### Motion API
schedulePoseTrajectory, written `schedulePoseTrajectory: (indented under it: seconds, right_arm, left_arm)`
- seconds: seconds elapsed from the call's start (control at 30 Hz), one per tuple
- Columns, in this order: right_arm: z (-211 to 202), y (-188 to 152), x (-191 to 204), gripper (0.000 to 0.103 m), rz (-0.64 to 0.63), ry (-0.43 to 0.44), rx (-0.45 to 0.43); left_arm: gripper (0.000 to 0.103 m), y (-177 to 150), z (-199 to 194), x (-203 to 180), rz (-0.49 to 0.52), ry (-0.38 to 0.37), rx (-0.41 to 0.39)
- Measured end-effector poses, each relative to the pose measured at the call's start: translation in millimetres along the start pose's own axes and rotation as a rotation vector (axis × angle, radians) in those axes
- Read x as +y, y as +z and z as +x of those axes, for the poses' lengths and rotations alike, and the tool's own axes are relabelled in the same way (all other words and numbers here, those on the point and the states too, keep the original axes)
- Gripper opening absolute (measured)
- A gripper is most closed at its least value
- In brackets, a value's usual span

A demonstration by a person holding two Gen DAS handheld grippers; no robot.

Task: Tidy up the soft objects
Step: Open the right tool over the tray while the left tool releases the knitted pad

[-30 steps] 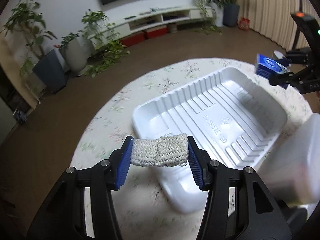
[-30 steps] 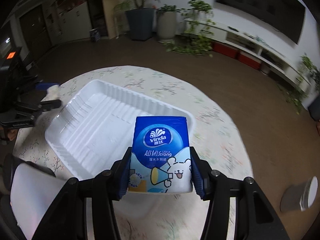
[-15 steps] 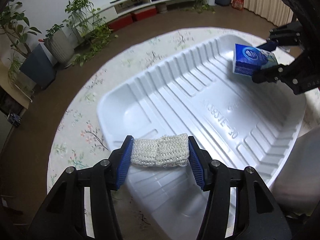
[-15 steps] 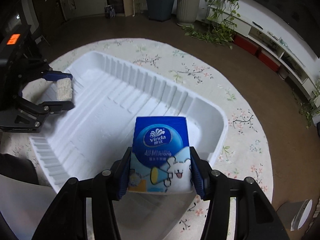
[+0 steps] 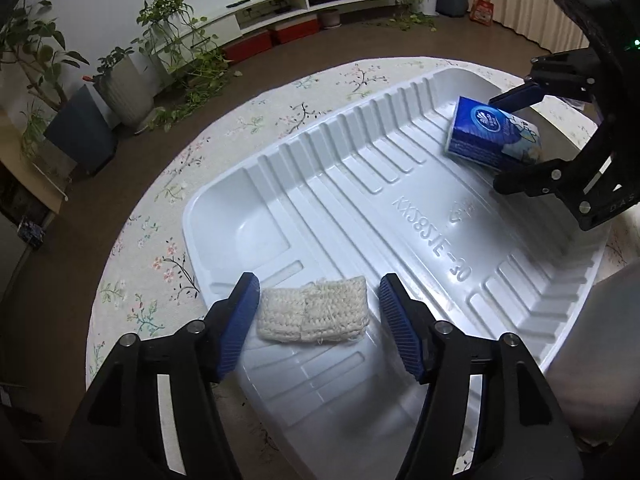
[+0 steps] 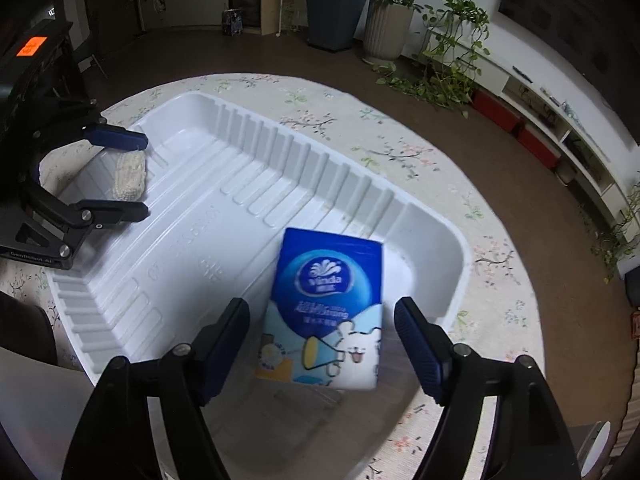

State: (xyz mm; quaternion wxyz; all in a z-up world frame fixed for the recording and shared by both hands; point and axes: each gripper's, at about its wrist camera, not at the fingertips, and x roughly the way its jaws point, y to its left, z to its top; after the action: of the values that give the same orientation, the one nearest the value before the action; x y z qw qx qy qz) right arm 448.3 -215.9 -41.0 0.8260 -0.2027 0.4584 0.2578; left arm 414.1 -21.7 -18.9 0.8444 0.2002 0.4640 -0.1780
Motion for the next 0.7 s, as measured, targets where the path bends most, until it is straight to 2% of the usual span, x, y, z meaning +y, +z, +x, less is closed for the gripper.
schedulePoseTrajectory:
  seconds: [0.13,0.23,0.3,0.33,0.4,0.47,0.7]
  right_arm:
    - [-14,1,-7,0.081,0.034,0.015,-0.066]
    - [-14,1,-4,0.082,0.015,0.006,-0.057]
    - [-17,1,-4,0.082,0.016,0.009,-0.070]
    - [-21,1,-6,0.082,0.029,0.017,-0.085]
    - [-27,2,-10,0.093,0.045,0.022,-0.105]
    - [-34,1,-14,0.103,0.053,0.021,-0.127]
    - [-64,-7,-33,0.103,0.119,-0.022,-0.208]
  left_arm:
    - [0.067,6,-7,7,-0.035,-0.024,-0.032]
    - [0.068,9,-13,12,-0.046,-0.027,-0.058]
    - [0.072,11,-18,12,-0.039,-0.024,-0.077]
    - [0.075,11,-23,12,-0.033,-0.021,-0.095]
    - [0.085,12,-29,15,-0.028,-0.019,-0.122]
    - [0.103,12,-37,21,-0.039,-0.007,-0.148]
    - [0.103,7,-69,58,-0.199,0.042,-0.231]
